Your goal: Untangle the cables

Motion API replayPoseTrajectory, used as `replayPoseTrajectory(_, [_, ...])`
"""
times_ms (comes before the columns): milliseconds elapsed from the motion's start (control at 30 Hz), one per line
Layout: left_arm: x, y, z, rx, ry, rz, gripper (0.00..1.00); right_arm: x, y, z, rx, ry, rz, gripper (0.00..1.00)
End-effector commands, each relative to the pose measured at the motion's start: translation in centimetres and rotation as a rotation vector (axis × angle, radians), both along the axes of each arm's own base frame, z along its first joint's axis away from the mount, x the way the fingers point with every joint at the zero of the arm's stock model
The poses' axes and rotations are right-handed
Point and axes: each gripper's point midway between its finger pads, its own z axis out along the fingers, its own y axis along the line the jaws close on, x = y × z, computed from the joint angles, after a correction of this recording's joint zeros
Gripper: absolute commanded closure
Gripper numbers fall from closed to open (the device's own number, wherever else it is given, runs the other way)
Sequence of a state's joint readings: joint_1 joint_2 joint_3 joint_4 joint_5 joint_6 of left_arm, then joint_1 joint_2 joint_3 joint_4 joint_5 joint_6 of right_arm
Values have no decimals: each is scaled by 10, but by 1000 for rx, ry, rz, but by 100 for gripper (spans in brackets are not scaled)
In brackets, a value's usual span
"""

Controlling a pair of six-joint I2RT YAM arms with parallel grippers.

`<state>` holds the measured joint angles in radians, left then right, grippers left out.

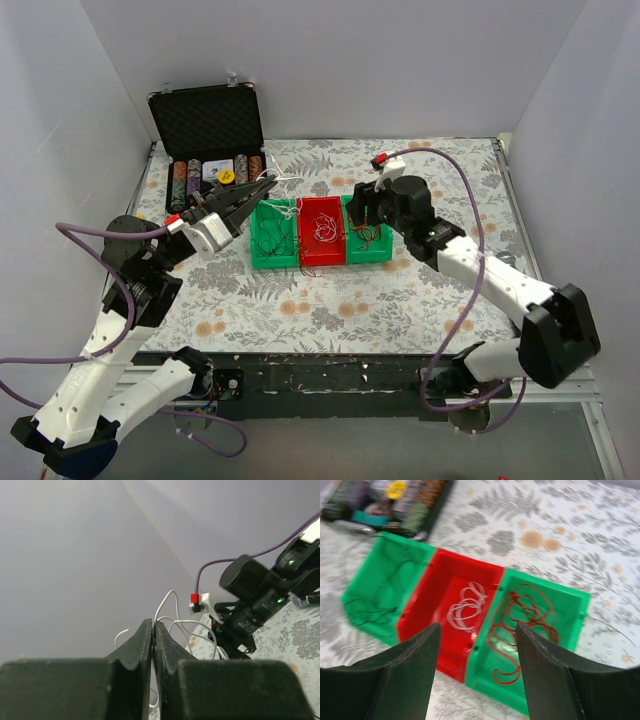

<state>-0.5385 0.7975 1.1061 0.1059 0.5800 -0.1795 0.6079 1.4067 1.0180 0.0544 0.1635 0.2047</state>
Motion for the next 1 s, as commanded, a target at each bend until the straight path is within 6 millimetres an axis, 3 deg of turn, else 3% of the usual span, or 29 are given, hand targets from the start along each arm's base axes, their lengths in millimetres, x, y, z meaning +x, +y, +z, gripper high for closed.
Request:
replayPoseTrajectory(0, [-3, 3, 0, 7, -7, 6, 100, -61, 34, 96, 267, -284, 346, 28])
replayPoseTrajectory(67, [-3, 2, -9, 30, 1, 3, 100, -88, 37, 109, 311, -338, 459, 22])
replayPoseTrajectory(200, [-3, 0, -24, 59, 11, -7, 100, -127, 40, 130, 346, -384, 627, 20])
replayPoseTrajectory(433, [-4, -3, -37, 80, 33, -20, 100, -176, 47, 179, 446, -503, 867, 18])
replayPoseTrajectory(767, [-3, -4, -40, 82, 46, -23, 100, -199, 63, 204, 479, -584, 1064, 19])
replayPoseTrajectory(967, [-1, -5, -41, 86, 49, -24, 100, -201, 86, 202, 415, -558, 1141, 24])
